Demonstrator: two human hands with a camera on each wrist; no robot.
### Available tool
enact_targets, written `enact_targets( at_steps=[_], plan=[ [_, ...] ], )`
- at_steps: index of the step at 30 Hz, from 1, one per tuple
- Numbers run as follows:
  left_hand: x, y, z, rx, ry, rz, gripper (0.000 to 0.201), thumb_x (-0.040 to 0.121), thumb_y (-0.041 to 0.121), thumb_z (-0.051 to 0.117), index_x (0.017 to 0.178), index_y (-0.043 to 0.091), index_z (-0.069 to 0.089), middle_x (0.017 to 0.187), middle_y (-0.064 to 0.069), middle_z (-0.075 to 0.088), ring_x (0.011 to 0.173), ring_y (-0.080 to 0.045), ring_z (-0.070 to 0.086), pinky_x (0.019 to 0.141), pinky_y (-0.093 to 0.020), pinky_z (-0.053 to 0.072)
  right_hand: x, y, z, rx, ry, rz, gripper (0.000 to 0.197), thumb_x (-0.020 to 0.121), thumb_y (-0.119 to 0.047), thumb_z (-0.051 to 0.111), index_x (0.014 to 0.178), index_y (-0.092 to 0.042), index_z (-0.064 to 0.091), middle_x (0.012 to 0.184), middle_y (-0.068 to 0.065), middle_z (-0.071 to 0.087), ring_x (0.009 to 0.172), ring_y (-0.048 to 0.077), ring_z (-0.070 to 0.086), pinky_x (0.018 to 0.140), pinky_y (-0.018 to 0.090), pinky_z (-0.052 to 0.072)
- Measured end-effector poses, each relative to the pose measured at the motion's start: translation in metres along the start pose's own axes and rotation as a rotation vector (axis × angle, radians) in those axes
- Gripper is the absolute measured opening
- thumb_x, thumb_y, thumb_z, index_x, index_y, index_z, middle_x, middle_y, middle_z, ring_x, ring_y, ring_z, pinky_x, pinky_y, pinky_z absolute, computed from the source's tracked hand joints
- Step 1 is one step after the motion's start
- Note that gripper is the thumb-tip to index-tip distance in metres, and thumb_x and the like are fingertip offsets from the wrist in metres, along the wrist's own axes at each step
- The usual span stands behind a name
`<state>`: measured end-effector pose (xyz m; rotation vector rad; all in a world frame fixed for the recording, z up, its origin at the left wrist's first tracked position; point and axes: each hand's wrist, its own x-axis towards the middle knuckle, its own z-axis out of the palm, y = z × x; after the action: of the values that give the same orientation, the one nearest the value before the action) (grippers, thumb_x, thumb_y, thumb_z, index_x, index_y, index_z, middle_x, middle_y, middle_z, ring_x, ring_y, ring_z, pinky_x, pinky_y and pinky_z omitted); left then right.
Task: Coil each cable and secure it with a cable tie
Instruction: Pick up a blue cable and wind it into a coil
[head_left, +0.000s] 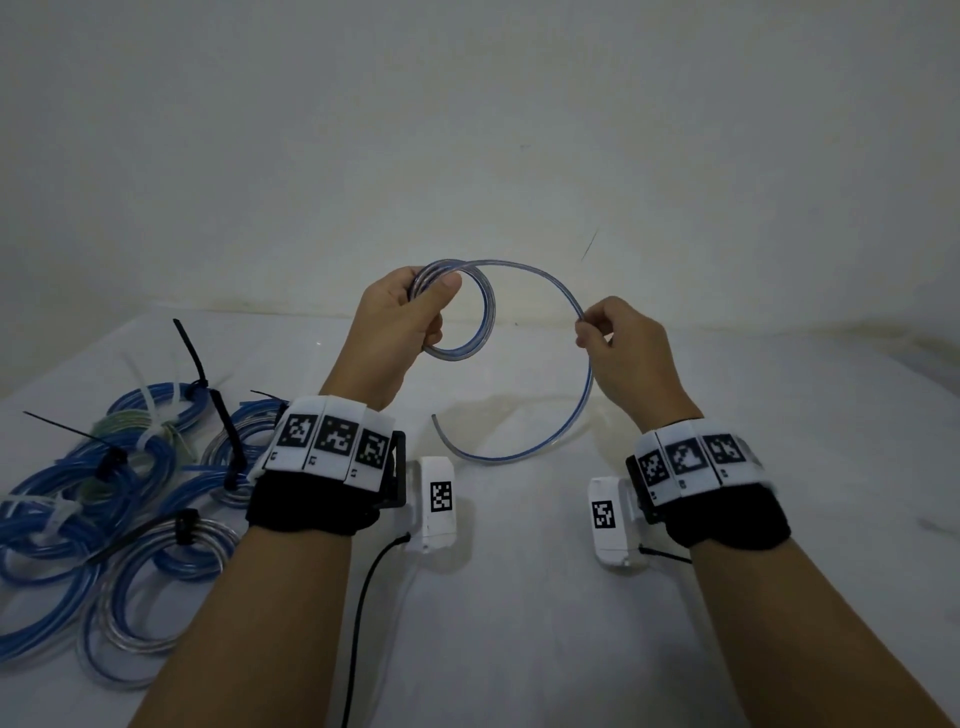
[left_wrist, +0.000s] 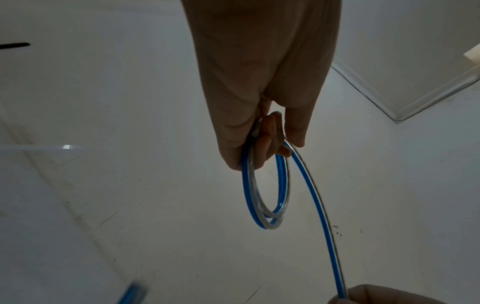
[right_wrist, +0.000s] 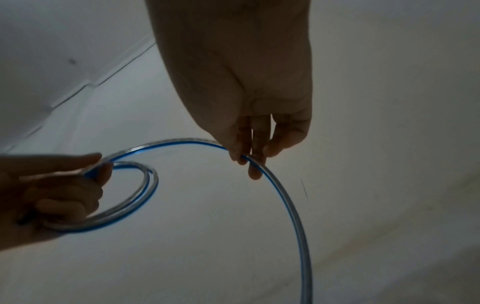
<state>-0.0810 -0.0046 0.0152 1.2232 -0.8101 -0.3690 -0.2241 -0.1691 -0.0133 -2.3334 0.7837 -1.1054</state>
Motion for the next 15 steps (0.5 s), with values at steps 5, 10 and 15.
enact_targets(
  at_steps=[5,10,15],
  plan=[
    [-0.005,0.004,-0.003,0.051,0.029,-0.004,0.008,0.092,0.015,0.057,0.090,0.008,0.057,0.049,0.012,0.037,0.045,-0.006,0.033,0.050,-0.019,0.034,0.004,-0.015,0.000,0.141,-0.107,0.097,0.013,0.098,-0.015,0.039,0.098,-0.010,0.051,0.077,0.005,0.058,0.069,0.020,0.052,0.059,0.027,0.039],
    [-0.019,0.018,-0.012,0.025,0.037,-0.086,0.022,0.095,0.026,0.051,0.084,0.008,0.060,0.044,0.013,0.032,0.042,-0.007,0.028,0.048,-0.019,0.028,-0.004,-0.035,0.008,0.175,-0.217,0.083,0.024,0.101,-0.015,0.032,0.104,-0.006,0.054,0.067,-0.003,0.044,0.058,0.012,0.042,0.056,0.025,0.034],
    [-0.030,0.038,-0.028,-0.056,0.022,-0.161,0.032,0.100,0.024,0.038,0.073,0.013,0.052,0.044,0.011,0.031,0.040,-0.006,0.026,0.048,-0.021,0.025,-0.011,-0.049,0.024,0.131,-0.314,0.025,0.031,0.101,-0.011,0.031,0.117,-0.003,0.056,0.090,0.009,0.048,0.068,0.018,0.046,0.054,0.021,0.034]
  ],
)
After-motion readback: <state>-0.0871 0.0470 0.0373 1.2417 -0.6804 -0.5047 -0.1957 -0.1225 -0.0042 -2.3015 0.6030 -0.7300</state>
